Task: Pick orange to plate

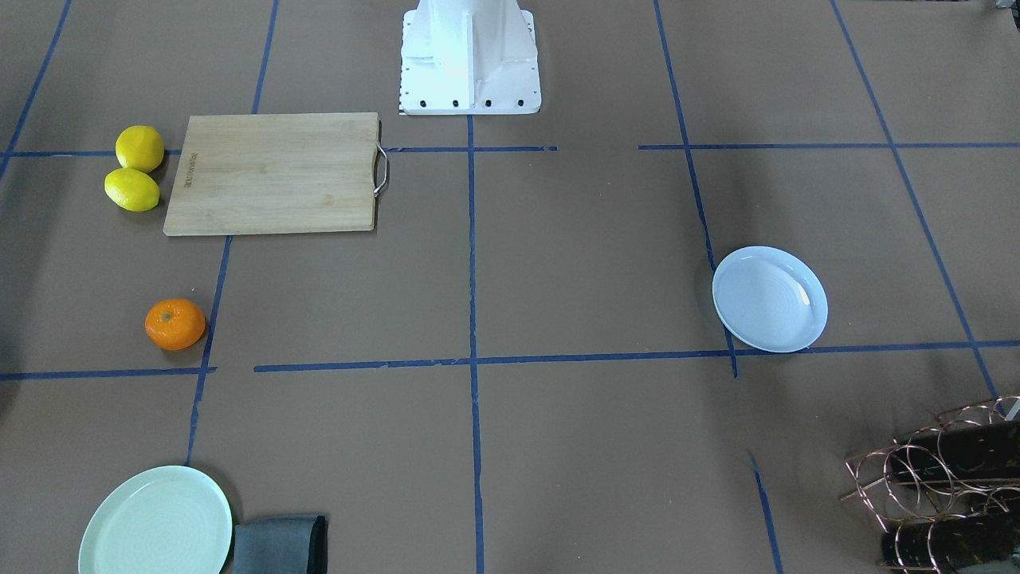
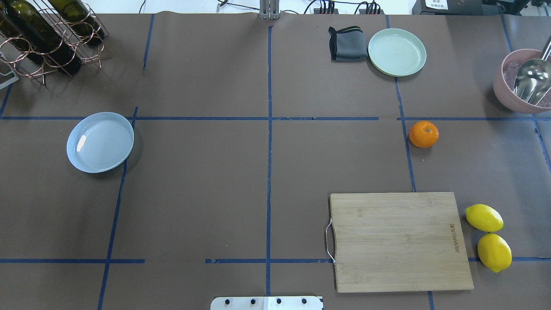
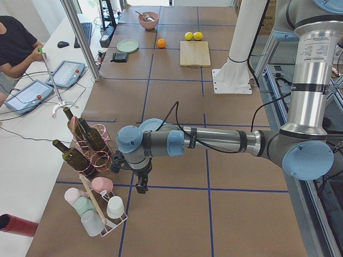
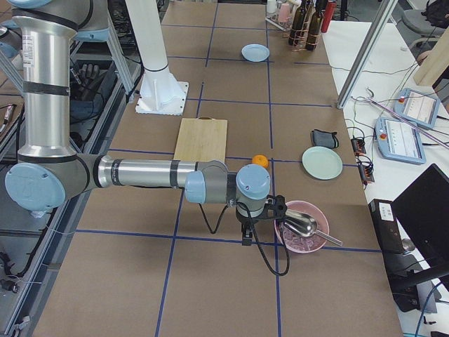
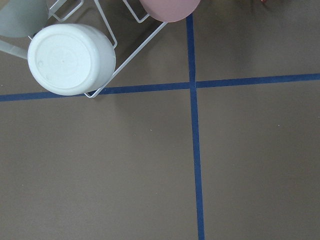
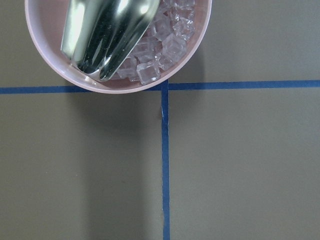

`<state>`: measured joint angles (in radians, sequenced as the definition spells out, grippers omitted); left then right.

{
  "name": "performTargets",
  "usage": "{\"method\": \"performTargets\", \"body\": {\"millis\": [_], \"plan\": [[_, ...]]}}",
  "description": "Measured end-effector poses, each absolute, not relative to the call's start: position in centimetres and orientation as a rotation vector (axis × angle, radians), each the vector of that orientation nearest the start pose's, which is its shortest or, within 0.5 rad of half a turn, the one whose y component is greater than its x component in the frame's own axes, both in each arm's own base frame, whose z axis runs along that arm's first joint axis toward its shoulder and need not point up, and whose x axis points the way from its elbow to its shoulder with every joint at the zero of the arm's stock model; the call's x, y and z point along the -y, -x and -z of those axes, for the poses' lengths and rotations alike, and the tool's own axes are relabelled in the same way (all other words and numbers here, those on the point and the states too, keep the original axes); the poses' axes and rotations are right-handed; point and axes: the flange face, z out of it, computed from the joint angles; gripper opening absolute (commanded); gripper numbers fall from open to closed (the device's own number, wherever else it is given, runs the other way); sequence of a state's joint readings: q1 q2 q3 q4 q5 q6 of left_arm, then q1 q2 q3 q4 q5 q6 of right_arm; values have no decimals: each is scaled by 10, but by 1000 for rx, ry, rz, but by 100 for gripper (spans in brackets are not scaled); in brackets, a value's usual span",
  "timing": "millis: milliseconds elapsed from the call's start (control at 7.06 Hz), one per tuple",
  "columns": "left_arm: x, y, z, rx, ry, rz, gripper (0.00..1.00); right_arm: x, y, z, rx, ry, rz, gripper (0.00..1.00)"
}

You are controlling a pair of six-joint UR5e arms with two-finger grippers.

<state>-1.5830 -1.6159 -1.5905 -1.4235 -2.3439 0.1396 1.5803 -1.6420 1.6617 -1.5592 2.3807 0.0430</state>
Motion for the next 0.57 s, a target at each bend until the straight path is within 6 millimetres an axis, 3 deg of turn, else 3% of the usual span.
{"method": "performTargets", "body": {"millis": [142,567], "plan": [[507,70,-636,-776,9,-92,100,464,-66,-642,811,-21,-36,100],[539,66,-583,-761,-185,-180,100,471,-63,-620,848,-37,-73,100]]}}
